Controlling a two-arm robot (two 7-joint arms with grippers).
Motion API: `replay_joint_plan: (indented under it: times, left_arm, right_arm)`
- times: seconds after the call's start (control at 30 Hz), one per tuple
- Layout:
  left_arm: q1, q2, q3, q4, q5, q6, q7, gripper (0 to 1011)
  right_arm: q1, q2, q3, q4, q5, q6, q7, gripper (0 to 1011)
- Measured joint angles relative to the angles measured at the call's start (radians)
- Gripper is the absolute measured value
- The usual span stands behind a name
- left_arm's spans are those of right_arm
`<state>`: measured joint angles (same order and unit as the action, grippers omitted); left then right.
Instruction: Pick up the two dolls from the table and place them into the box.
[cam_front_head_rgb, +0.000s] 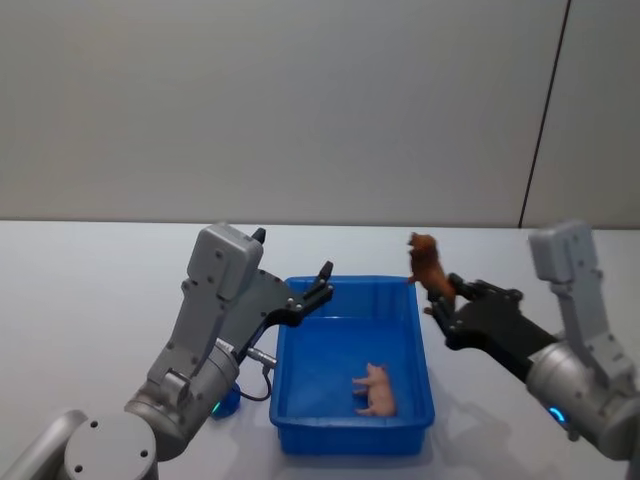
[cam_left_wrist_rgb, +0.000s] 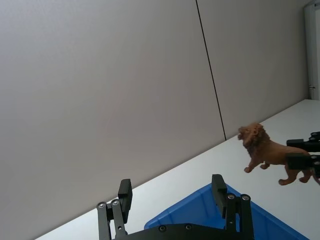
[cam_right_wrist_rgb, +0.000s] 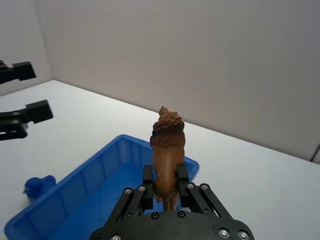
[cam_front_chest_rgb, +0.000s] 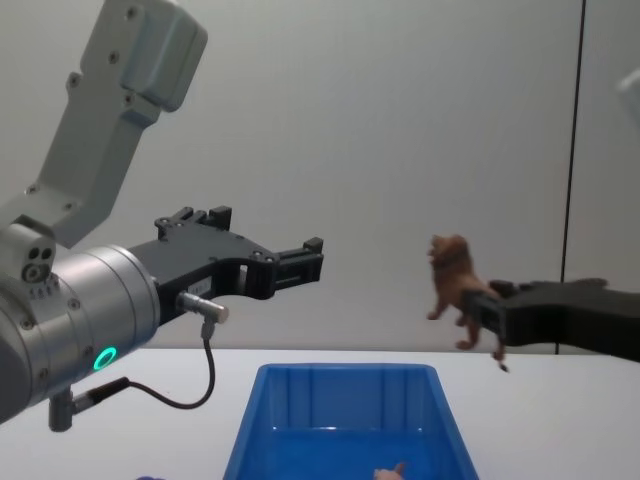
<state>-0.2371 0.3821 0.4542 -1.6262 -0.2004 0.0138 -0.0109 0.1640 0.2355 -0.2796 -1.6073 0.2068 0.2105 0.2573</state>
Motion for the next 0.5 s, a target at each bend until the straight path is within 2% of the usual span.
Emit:
replay_joint_plan:
  times: [0.33, 0.47, 0.5]
  left_arm:
    - [0.0, 0.0, 0.0, 0.0, 0.0, 0.0, 0.0, 1002]
    - [0.0, 0.0, 0.0, 0.0, 0.0, 0.0, 0.0, 1001]
    - [0.0, 0.0, 0.0, 0.0, 0.0, 0.0, 0.0, 1001]
  right_arm:
    - [0.066, -0.054, -0.035, 0.082, -0.043, 0.061, 0.051, 293]
    - [0.086, -0.07, -0.045, 0.118, -0.059, 0.076, 0.06, 402]
    - [0.093, -0.077, -0.049, 0.132, -0.063, 0.079, 0.062, 458]
